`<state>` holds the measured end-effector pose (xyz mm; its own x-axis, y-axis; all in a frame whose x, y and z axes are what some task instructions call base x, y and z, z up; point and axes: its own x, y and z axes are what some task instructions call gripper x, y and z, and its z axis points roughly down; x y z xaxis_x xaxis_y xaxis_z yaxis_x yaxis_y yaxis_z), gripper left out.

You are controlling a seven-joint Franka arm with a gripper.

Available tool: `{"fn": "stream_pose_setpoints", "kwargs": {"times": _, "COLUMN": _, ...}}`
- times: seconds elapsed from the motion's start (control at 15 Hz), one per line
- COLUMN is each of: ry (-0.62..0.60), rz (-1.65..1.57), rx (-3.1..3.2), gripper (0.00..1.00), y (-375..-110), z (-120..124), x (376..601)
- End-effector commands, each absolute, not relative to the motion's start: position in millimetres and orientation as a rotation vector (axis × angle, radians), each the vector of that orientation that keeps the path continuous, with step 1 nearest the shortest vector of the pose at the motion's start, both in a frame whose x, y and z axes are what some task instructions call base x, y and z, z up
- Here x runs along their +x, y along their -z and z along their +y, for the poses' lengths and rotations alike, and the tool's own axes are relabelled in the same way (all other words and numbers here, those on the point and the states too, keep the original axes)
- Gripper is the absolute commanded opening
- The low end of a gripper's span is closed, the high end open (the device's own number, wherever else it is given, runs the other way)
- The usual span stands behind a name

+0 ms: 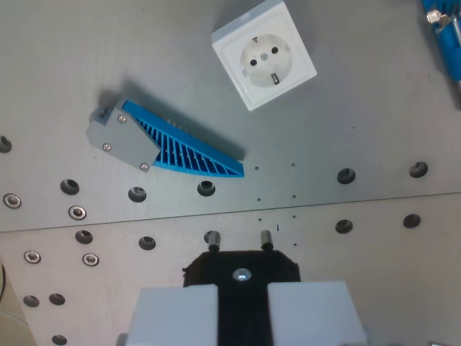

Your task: Move above the white socket

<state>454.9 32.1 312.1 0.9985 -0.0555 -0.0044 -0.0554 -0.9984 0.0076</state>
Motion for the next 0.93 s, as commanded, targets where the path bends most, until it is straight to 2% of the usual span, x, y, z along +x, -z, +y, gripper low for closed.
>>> {"fn": "stream_pose_setpoints", "kwargs": {"times": 0.07, "ry": 0.004, "rz": -0.088, "rx": 3.133, "gripper": 0.00, "y": -312.6, "z": 32.0, "x": 455.0}}
{"fn": "stream_pose_setpoints", "kwargs": {"times": 0.93, "ry": -0.009, "rz": -0.005, "rx": 3.139, "gripper": 0.00, "y": -304.7, "z": 30.9, "x": 455.8}}
